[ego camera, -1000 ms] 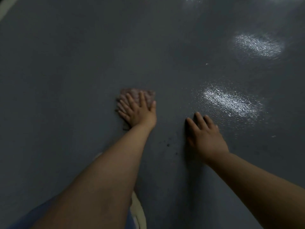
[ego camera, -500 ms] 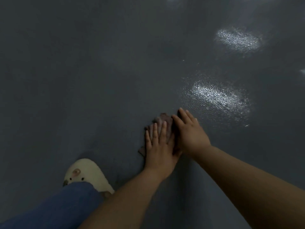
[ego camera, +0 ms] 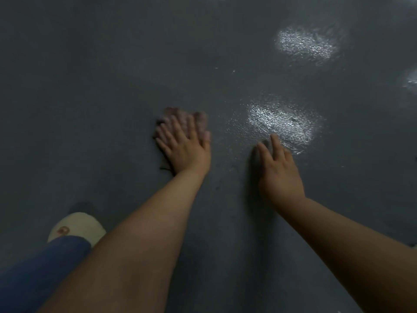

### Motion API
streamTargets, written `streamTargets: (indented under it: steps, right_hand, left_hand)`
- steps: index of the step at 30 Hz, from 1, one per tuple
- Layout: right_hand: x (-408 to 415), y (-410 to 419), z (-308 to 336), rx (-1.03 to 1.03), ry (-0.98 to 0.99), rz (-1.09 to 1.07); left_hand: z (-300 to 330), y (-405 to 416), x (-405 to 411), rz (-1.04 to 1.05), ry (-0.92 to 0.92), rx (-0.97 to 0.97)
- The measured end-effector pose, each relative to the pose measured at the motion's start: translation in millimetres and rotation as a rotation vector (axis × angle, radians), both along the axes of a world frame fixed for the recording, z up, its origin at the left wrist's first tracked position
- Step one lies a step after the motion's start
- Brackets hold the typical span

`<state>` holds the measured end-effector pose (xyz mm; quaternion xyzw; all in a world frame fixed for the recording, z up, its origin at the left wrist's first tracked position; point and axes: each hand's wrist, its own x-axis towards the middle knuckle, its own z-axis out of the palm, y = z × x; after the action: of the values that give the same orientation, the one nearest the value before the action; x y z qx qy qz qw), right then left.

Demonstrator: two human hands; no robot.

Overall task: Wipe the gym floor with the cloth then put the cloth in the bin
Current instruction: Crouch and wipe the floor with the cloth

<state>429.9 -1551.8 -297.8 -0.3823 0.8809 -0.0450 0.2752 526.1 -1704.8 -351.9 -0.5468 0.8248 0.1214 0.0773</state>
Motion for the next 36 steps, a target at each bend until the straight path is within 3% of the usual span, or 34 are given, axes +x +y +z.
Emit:
streamTargets:
  steps: [2, 6, 8, 10, 12, 17, 19, 21, 27, 30, 32, 36]
  right_hand:
    - [-2, 3, -2, -0.033, 0.014, -0.025]
    - [-2, 2, -6, -0.099, 0.007, -0.067]
    - [0, 3, -9, -0.121, 0.013, -0.072]
    - [0, 5, -11, -0.14, 0.014, -0.084]
    - [-4, 8, -12, -0.167, 0.031, -0.097]
    - [-20, 25, -10, -0.149, 0.05, -0.088]
    - [-28, 31, -10, -0.166, 0.076, -0.096]
    - [-36, 33, -10, -0.152, 0.081, -0.109]
    - [-44, 34, -7, -0.202, 0.052, -0.267]
    - [-37, 39, -11, -0.257, 0.051, -0.32]
    - [-28, 43, -15, -0.358, 0.07, -0.319]
    - [0, 55, -29, -0.388, 0.142, 0.02]
  left_hand:
    - [-4, 36, -3, -0.295, 0.037, -0.11]
    - [-2, 88, 37, -0.951, 0.036, -0.048]
    - [-4, 73, 57, -1.32, 0.105, -0.03]
    - [-7, 42, 62, -1.506, 0.092, -0.071]
    - [-5, 13, 45, -1.33, 0.064, -0.093]
    - [3, -17, -31, -0.19, -0.045, -0.032]
    - [5, -12, -57, -0.029, -0.008, -0.021]
    - [7, 4, -72, -0.082, -0.01, -0.001]
    - [4, 99, -59, -0.822, 0.019, 0.06]
    - [13, 111, -38, -1.034, 0.096, 0.177]
    - [20, 101, -27, -1.014, 0.201, 0.285]
    - [29, 85, -3, -0.562, 0.302, 0.224]
